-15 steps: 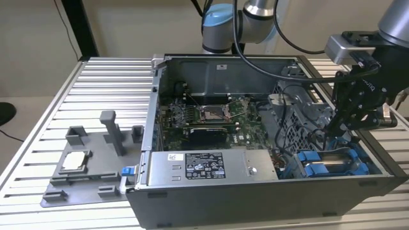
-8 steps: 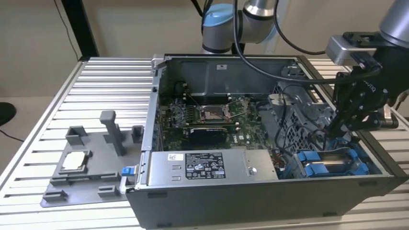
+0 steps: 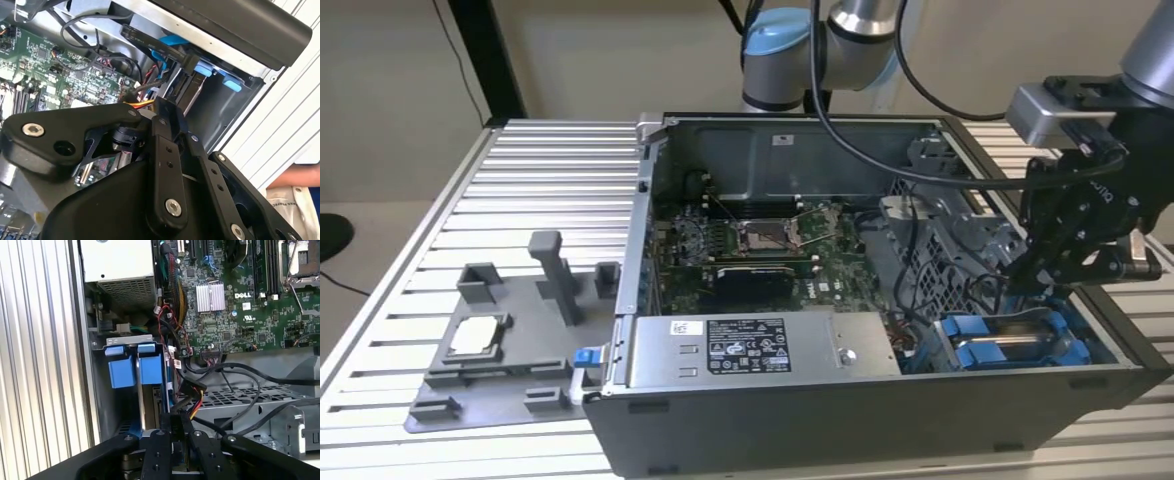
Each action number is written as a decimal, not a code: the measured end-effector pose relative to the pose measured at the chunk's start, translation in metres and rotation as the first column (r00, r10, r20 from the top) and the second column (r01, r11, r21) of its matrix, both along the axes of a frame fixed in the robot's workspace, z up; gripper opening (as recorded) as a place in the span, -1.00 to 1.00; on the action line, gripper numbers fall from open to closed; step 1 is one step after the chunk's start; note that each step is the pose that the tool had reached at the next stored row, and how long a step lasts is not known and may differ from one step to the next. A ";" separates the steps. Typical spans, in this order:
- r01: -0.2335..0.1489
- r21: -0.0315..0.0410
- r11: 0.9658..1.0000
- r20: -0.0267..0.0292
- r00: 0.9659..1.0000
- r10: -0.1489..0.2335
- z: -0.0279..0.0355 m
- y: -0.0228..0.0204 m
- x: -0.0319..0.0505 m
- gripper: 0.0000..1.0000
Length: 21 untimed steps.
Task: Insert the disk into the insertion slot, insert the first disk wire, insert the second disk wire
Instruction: 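Insert the first disk wire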
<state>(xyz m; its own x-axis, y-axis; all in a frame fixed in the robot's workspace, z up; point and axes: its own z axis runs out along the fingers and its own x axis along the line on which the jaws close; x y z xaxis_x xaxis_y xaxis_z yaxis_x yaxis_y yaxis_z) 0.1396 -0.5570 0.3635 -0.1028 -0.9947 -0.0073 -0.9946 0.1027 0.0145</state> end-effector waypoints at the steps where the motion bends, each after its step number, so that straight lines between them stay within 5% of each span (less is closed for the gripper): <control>1: 0.000 0.000 1.000 0.000 1.000 0.000 -0.0004 -0.0013 0.0002 -1.00; 4: 0.000 0.000 1.000 0.000 1.000 0.000 -0.0016 -0.0045 0.0007 -1.00; 21: -0.002 0.001 1.000 0.000 1.000 0.002 -0.0077 -0.0086 0.0080 -1.00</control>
